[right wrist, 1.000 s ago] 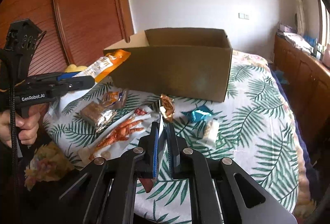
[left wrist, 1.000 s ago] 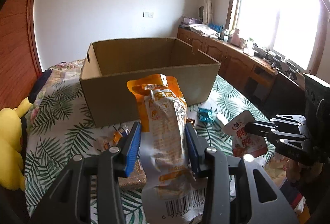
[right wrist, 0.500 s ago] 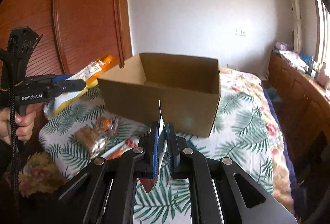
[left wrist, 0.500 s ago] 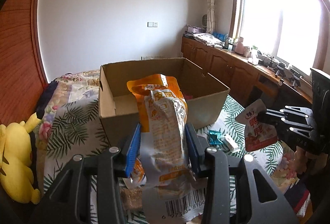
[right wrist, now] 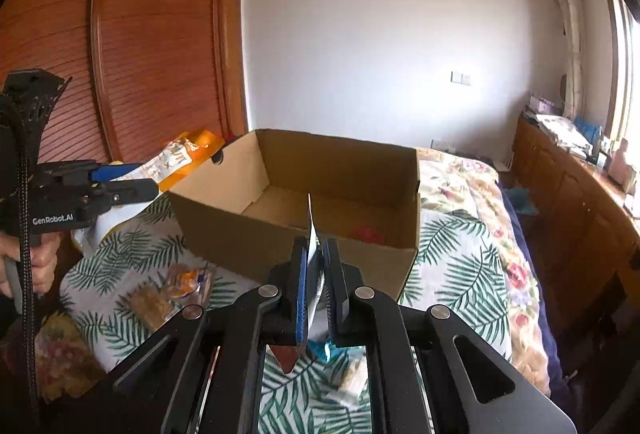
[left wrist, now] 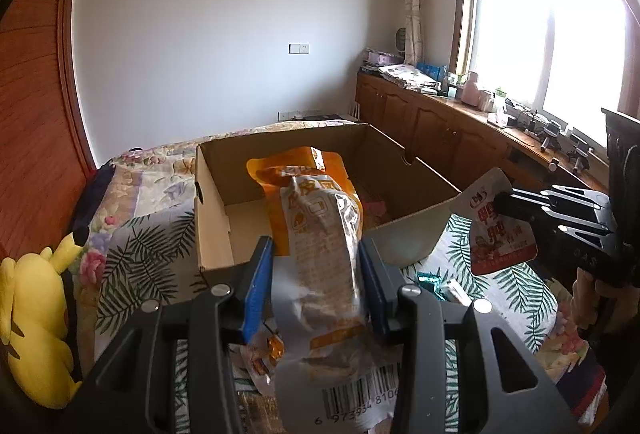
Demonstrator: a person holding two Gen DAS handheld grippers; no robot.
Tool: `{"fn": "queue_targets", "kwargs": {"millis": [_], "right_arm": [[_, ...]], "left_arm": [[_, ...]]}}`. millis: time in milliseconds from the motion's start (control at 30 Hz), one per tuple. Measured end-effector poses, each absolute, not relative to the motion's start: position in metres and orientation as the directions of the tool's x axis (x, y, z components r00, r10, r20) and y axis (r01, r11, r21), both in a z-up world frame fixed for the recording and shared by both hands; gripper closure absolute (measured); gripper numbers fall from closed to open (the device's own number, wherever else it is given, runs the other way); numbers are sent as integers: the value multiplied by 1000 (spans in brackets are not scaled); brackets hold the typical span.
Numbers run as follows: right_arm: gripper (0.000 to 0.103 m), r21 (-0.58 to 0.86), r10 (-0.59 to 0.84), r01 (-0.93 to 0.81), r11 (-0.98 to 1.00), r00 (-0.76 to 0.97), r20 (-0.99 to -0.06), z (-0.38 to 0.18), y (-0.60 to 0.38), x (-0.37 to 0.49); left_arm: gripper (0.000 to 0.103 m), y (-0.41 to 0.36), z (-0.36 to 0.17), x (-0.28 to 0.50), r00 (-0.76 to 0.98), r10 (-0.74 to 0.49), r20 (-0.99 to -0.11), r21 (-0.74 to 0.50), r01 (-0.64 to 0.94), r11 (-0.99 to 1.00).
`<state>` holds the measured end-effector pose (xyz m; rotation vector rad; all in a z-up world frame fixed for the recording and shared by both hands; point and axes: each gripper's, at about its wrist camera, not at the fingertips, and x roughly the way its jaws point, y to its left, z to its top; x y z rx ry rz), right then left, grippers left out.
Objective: Organize snacks
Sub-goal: 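Carry both held pouches over the box and open both grippers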
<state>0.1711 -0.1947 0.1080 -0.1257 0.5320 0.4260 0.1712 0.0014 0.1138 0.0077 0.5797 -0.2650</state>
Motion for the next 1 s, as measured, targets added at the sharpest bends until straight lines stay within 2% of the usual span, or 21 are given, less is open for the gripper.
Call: {"fn": "queue_targets", "kwargs": {"millis": [600,767,1000], "right_arm": [[98,120,364,-355,927,776,-515,111,-194,224],[98,146,334,-305,941,777,-534,107,-195,243],[98,155,308,-267,951,777,-549,104,-195,258]], "left_arm": [[62,16,83,231,776,-187,-602,-75,178,981],[61,20,77,244,767,-217,-604,-126,176,976],[61,11,86,256,779,-191,-597,-90,171,981]]}}
